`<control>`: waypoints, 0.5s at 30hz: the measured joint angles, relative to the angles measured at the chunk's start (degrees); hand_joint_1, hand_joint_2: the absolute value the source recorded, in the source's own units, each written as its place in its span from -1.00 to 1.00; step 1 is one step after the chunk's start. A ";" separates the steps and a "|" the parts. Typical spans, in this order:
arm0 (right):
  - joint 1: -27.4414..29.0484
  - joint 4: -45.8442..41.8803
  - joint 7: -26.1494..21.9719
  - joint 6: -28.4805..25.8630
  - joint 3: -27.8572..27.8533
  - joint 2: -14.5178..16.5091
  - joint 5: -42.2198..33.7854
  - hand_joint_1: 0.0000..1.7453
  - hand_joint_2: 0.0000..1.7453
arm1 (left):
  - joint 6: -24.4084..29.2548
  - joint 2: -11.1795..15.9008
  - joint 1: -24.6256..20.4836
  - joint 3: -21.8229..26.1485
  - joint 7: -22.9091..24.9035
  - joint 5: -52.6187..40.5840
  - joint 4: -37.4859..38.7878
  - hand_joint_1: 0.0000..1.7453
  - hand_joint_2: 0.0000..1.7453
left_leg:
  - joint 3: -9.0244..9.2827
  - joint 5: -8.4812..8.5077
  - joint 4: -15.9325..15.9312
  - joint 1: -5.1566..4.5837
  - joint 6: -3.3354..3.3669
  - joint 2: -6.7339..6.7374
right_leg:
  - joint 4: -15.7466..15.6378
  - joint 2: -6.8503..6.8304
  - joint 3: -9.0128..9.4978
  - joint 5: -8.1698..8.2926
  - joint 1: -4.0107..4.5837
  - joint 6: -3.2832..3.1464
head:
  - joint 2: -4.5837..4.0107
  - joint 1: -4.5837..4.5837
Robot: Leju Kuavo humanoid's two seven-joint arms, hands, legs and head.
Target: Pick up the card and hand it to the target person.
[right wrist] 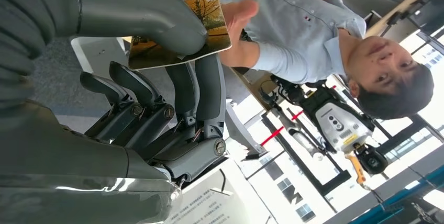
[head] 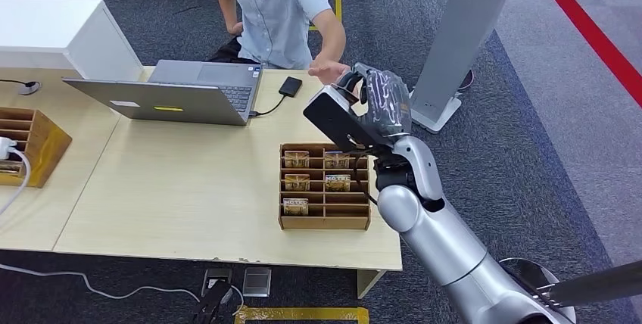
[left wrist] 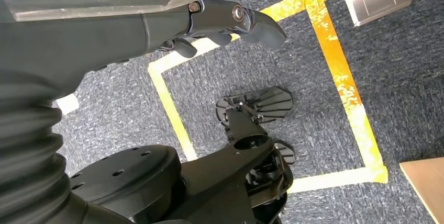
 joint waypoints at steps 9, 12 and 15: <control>-7.27 14.90 -1.66 1.15 2.73 6.20 -0.13 1.00 1.00 | -1.00 -0.02 -0.46 -0.39 1.37 -0.70 0.00 -1.00 1.00 | -0.07 0.00 0.00 0.00 0.00 0.01 | 0.00 0.02 -0.08 0.00 0.00 0.00 | 0.01 0.03; -9.02 20.25 -2.31 1.64 4.09 8.84 0.26 1.00 1.00 | -1.18 -0.06 -0.67 -0.54 1.55 -1.05 0.00 -1.00 1.00 | -0.06 0.01 0.00 0.00 -0.01 0.01 | 0.00 0.01 -0.08 0.00 0.01 0.00 | 0.01 -0.01; -10.02 24.54 -2.86 1.99 5.36 10.72 1.23 0.00 1.00 | -1.20 -0.13 -0.82 -0.57 1.51 -1.25 0.00 -1.00 1.00 | -0.06 0.01 0.00 0.00 -0.01 0.01 | 0.00 0.01 -0.08 -0.01 0.01 -0.01 | 0.00 0.00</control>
